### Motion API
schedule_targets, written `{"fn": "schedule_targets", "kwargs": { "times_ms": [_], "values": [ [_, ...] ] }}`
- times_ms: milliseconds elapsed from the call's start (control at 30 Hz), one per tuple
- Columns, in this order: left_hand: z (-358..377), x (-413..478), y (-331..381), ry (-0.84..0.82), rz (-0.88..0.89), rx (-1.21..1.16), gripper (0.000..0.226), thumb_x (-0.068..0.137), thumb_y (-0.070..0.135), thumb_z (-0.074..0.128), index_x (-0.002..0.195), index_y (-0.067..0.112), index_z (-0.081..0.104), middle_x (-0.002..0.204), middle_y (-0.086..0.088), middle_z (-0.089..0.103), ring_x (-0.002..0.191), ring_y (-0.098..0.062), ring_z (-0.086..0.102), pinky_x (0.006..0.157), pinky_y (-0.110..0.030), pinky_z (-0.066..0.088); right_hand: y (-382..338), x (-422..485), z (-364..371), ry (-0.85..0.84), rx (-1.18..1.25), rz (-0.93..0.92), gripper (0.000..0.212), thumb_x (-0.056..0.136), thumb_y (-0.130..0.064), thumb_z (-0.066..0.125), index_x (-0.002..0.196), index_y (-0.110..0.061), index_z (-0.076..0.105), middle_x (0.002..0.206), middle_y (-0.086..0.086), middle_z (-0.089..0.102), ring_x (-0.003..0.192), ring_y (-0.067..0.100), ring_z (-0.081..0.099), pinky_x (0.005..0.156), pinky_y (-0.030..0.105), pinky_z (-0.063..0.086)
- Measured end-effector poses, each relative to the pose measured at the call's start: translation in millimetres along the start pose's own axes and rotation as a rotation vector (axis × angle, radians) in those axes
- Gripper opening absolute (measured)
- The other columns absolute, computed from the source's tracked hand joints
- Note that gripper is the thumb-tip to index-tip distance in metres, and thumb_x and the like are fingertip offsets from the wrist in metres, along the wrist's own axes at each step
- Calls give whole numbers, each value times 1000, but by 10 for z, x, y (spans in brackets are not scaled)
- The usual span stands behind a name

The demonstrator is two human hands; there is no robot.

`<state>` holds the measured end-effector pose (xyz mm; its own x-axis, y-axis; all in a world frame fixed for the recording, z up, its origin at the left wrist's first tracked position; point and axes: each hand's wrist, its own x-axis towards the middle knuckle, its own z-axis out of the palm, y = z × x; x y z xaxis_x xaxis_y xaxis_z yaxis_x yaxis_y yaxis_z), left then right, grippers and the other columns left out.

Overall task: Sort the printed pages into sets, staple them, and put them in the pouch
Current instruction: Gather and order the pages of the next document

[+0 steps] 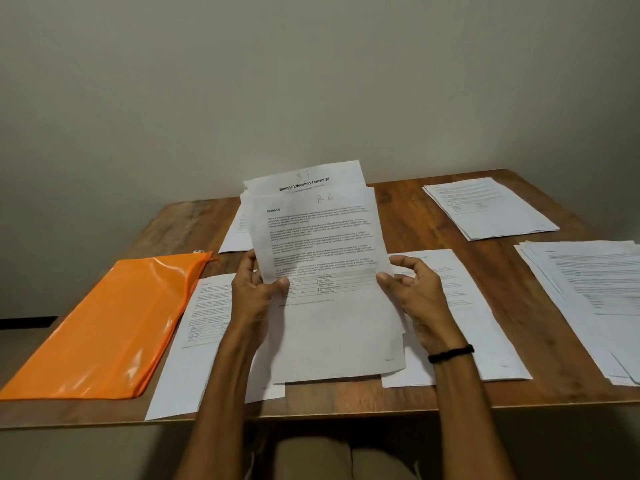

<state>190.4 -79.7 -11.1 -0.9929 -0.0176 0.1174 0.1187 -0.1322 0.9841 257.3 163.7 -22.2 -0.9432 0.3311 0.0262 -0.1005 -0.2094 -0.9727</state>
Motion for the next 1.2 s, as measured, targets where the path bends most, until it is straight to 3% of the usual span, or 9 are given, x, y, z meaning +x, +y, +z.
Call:
{"fn": "schedule_targets", "kwargs": {
  "times_ms": [100, 233, 367, 500, 600, 733, 967, 1100, 1200],
  "values": [
    [-12, 7, -3, -1, -15, -2, 60, 78, -18, 68, 129, 12, 55, 113, -4, 74, 101, -26, 72, 81, -41, 60, 0, 4, 39, 66, -37, -7, 42, 84, -15, 78, 121, -11, 57, 102, 11, 76, 90, 22, 76, 79, 36, 62],
    [9, -15, 4, 6, -43, 41, 47, 86, -6, 69, 125, 18, 59, 109, 4, 74, 93, -16, 74, 74, -29, 61, 45, 34, 118, 211, -244, -86, 26, 87, -31, 77, 95, -8, 69, 89, 3, 76, 82, 17, 74, 77, 37, 62],
    [-11, -27, -40, 44, -79, 140, 39, 92, 3, 67, 125, 21, 60, 112, 5, 70, 97, -16, 69, 74, -27, 58, 94, 85, 69, 296, -540, -139, 33, 92, -40, 69, 79, -9, 69, 76, -2, 72, 74, 15, 67, 73, 34, 55],
    [-87, -22, -120, 96, -129, 270, 34, 95, 8, 64, 126, 22, 59, 115, 2, 67, 102, -23, 66, 80, -30, 54, 132, 152, -313, 506, -837, 0, 36, 93, -44, 66, 102, -9, 68, 107, 10, 72, 94, 22, 61, 83, 32, 46],
    [-128, -23, -155, 87, -204, 364, 32, 95, 8, 63, 125, 20, 59, 118, -1, 65, 105, -28, 63, 84, -36, 52, 193, 225, -684, 637, -1164, 302, 63, 80, -61, 71, 116, -10, 61, 125, 21, 59, 116, 39, 51, 101, 51, 43],
    [-94, -67, -179, 59, -244, 447, 28, 94, 2, 61, 119, 16, 60, 115, -3, 63, 101, -27, 60, 77, -30, 48, 185, 277, -812, 605, -1351, 455, 82, 71, -70, 74, 121, -8, 55, 129, 21, 51, 118, 37, 46, 102, 48, 40],
    [-58, -130, -174, 40, -262, 500, 37, 94, -1, 58, 129, 10, 59, 126, -8, 62, 102, -28, 58, 80, -33, 48, -6, 352, -736, 463, -1378, 478, 71, 79, -54, 77, 127, -8, 54, 131, 20, 51, 121, 36, 47, 102, 46, 43],
    [-76, -146, -153, 44, -268, 504, 38, 94, 0, 59, 130, 10, 59, 132, -12, 61, 103, -28, 58, 83, -35, 48, -44, 399, -739, 389, -1340, 462, 82, 73, -52, 83, 132, -7, 49, 130, 17, 56, 117, 37, 55, 93, 46, 49],
    [-64, -169, -136, 46, -277, 512, 37, 94, 0, 59, 130, 10, 59, 133, -12, 61, 103, -28, 57, 84, -36, 48, -56, 398, -741, 307, -1348, 412, 73, 74, -50, 84, 128, -9, 56, 125, 13, 62, 111, 33, 61, 82, 39, 51]
  ]
}}
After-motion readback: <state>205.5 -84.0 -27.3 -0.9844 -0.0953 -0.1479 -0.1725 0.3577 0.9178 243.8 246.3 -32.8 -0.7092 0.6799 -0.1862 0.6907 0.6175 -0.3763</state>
